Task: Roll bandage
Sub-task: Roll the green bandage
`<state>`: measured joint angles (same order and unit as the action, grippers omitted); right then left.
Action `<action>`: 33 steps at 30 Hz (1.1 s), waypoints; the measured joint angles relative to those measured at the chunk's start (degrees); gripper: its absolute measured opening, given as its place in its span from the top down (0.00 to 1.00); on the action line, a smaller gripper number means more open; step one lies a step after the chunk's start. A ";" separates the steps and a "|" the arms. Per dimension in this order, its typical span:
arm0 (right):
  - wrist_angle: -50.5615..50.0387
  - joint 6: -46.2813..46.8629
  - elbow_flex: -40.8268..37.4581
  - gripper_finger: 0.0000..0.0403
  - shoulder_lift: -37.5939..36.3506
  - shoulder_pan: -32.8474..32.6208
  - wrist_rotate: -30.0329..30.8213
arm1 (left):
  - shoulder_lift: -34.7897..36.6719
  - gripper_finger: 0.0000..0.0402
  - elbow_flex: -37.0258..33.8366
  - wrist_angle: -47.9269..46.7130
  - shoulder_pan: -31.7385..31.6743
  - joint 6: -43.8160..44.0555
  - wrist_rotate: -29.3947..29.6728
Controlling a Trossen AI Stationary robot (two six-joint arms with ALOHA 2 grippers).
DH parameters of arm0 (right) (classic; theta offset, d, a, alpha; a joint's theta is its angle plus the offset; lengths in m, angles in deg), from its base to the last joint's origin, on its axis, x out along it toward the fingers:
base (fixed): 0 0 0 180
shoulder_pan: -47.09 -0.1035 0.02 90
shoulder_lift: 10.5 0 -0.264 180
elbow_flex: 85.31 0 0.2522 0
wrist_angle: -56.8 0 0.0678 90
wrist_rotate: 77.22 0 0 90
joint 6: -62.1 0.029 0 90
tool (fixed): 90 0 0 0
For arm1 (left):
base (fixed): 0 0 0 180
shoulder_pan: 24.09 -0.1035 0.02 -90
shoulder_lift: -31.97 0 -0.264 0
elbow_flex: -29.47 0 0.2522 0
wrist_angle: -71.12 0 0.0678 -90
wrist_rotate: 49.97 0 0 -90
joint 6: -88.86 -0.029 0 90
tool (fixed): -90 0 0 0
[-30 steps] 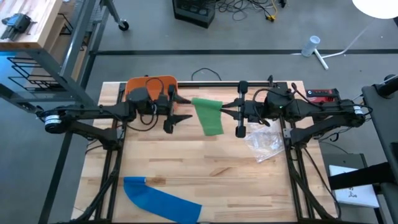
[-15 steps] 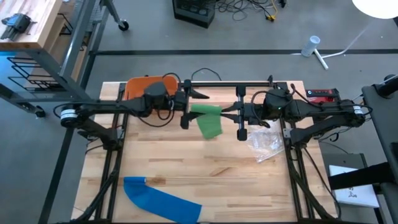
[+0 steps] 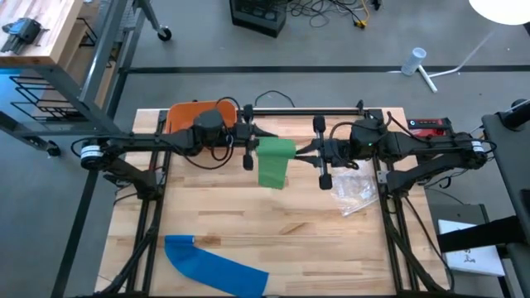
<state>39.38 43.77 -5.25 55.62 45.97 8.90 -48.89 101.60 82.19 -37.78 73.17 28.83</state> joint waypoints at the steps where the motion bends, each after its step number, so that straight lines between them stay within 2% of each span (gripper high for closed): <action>1: -0.62 0.99 0.00 1.00 0.08 0.00 -0.77 | 0.12 0.99 0.00 0.04 -0.21 -1.43 1.62; 4: -2.10 3.45 0.00 1.00 0.41 -0.06 -3.11 | 0.66 1.00 0.13 0.02 -1.49 -5.18 5.34; 10: -4.94 5.82 -0.27 1.00 1.85 -0.09 -6.45 | 2.22 1.00 2.94 0.12 -6.33 -6.62 5.50; 17: -3.76 5.66 -0.66 1.00 4.14 -0.09 -6.73 | 2.97 1.00 8.31 -0.57 -10.14 -5.54 -0.44; 25: -1.64 8.45 -0.82 1.00 8.43 -0.07 -10.26 | 3.21 1.00 14.50 -2.94 -10.38 -7.80 -0.87; 30: 6.44 11.00 -4.11 1.00 11.26 0.24 -10.47 | 3.24 1.00 19.75 -8.13 -10.38 -6.21 -6.20; 33: 11.32 12.00 -5.63 1.00 11.95 0.44 -10.52 | 3.98 1.00 20.90 -12.89 -10.38 -6.11 -6.14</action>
<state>50.71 55.77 -10.88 67.57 46.40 -1.62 -44.91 122.50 69.30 -48.16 67.07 22.69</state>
